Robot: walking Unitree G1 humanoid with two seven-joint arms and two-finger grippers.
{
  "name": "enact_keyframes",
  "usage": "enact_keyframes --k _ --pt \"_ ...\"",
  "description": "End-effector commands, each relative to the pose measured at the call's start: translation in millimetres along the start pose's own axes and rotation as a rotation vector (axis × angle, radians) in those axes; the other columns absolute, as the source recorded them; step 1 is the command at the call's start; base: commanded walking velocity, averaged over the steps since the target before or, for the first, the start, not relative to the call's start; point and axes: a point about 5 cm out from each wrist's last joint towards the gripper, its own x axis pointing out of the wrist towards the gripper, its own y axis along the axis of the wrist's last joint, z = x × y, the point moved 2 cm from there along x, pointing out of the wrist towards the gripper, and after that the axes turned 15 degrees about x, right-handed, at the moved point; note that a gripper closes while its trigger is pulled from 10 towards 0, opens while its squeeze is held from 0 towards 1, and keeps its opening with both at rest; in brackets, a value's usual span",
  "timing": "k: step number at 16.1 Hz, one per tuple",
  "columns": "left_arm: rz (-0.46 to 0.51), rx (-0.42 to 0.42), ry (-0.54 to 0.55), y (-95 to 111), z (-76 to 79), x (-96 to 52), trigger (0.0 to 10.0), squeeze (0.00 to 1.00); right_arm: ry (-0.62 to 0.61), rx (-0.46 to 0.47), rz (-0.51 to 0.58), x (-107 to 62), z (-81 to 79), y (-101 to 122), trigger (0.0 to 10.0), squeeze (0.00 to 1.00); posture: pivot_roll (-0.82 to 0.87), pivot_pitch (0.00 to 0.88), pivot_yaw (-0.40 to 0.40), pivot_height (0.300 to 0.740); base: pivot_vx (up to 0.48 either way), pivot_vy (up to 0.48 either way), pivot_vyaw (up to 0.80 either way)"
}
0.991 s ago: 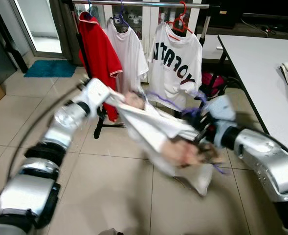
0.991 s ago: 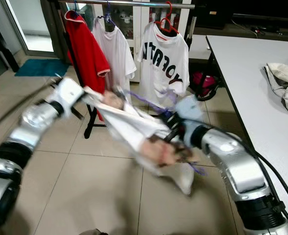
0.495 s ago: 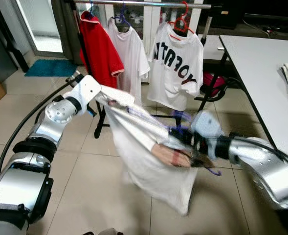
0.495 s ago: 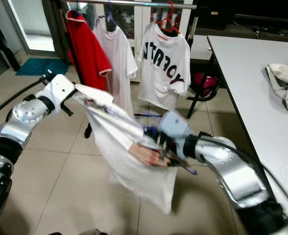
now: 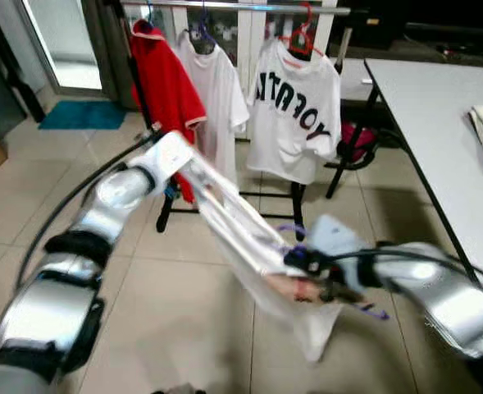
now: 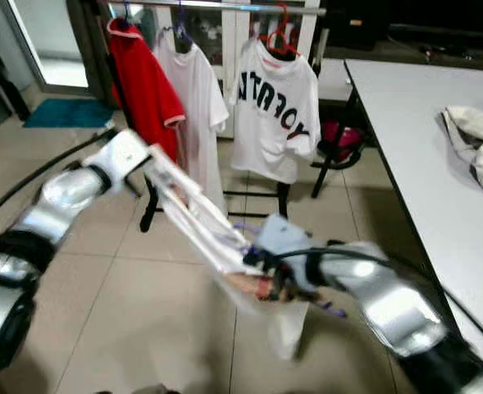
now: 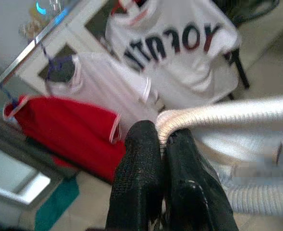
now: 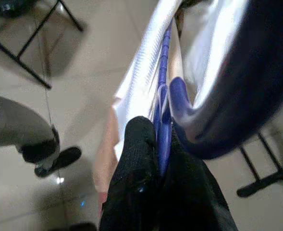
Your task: Hang hanger
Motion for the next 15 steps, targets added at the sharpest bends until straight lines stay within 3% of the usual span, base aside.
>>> enact_keyframes --k 1,3,4,6,7,11,13,15 --pt "0.130 -0.007 -0.006 32.3 -1.8 11.3 0.0 0.00 -0.059 0.011 -0.058 14.6 5.3 -5.2 0.0 0.00 -0.19 0.000 0.017 0.740 0.000 0.000 0.00" --pt "0.310 -0.058 -0.138 75.4 35.8 22.3 0.0 0.00 -0.173 0.050 -0.018 33.3 15.4 6.7 0.0 0.00 -0.19 0.000 0.019 0.740 0.000 0.000 0.00" --pt "0.387 -0.077 -0.196 96.6 54.4 24.7 0.0 0.00 -0.214 0.129 0.057 41.7 18.0 18.0 0.0 0.00 -0.19 0.000 0.019 0.740 0.000 0.000 0.00" --pt "0.384 -0.064 -0.226 100.6 65.4 26.7 0.0 0.00 -0.256 0.262 0.171 45.0 24.5 30.7 0.0 0.00 -0.19 0.000 0.018 0.740 0.000 0.000 0.00" --pt "0.339 -0.052 -0.209 92.6 64.8 27.4 0.0 0.00 -0.264 0.282 0.196 44.0 26.8 32.7 0.0 0.00 -0.19 0.000 0.018 0.740 0.000 0.000 0.00" --pt "0.173 -0.053 -0.071 55.2 34.2 22.1 0.0 0.00 -0.254 0.252 0.110 41.6 25.7 12.6 0.0 0.00 -0.19 0.000 0.013 0.740 0.000 0.000 0.00" --pt "0.055 -0.052 0.058 26.2 6.2 12.3 0.0 0.00 -0.244 0.258 0.114 35.0 24.7 1.8 0.0 0.00 -0.18 0.000 0.003 0.740 0.000 0.000 0.00" --pt "-0.008 -0.049 0.118 8.7 -11.0 3.5 0.0 0.00 -0.209 0.248 0.145 27.3 22.7 1.1 0.0 0.00 -0.19 0.000 0.003 0.740 0.000 0.000 0.00"
